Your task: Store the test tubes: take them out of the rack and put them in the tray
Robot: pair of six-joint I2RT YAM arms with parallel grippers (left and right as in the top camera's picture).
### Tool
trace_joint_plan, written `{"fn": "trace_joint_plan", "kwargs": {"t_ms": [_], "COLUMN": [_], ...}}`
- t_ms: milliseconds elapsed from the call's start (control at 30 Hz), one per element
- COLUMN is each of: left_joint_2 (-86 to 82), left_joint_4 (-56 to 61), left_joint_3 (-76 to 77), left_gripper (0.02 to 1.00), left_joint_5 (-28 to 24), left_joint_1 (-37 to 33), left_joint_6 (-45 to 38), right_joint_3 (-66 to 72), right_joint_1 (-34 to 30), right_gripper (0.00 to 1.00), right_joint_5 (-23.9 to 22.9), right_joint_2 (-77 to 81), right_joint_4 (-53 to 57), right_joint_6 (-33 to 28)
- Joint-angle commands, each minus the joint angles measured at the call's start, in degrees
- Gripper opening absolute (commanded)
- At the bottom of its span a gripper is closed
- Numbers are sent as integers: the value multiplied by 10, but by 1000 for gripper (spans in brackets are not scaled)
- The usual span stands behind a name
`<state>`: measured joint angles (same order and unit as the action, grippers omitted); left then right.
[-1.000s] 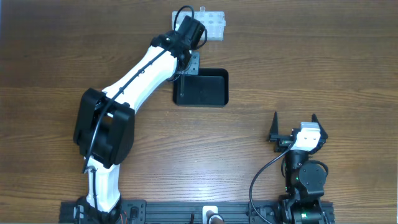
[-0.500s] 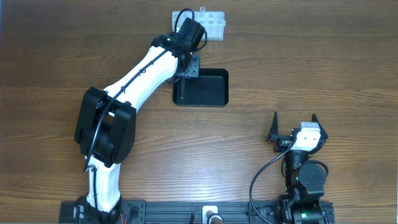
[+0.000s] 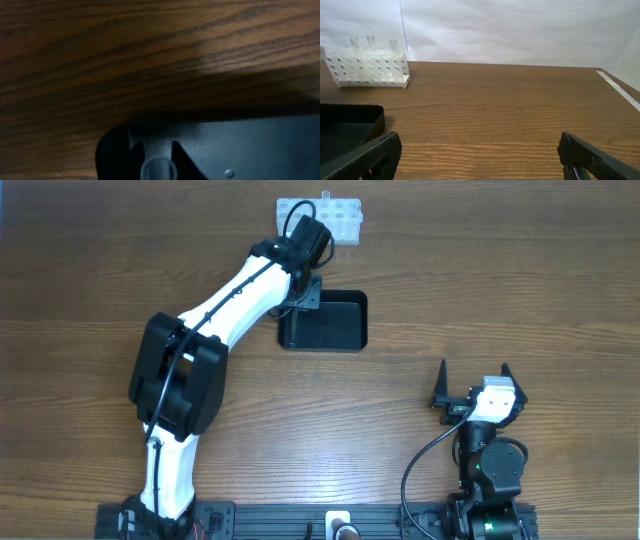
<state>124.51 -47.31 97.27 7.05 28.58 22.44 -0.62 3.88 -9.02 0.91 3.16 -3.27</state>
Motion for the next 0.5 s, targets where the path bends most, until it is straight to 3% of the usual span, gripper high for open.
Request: {"fn": "trace_joint_plan", "kwargs": {"t_ms": [33,200,333,433,500], "left_joint_2": [11,-4,-39,-62,-69], "left_joint_4": [4,8,8,9,17], "left_joint_3": [-2,5,29,63,102], "left_gripper": [327,367,474,492,632], "left_joint_5": [-5,-5,-2,27,75], "left_joint_1": [-2,-2,0,2,5], "left_joint_6": [8,8,8,8,7], "right_joint_3": [3,3,3,3,3], "right_joint_1": [-3,-3,-3,-3,-3], "right_gripper": [993,991,993,993,993], "right_joint_5": [-5,-5,-5,-5,-5], "right_joint_2": [-5,-5,-5,-5,-5], "right_joint_4": [1,1,1,1,1], "right_joint_6": [0,0,0,0,0]}}
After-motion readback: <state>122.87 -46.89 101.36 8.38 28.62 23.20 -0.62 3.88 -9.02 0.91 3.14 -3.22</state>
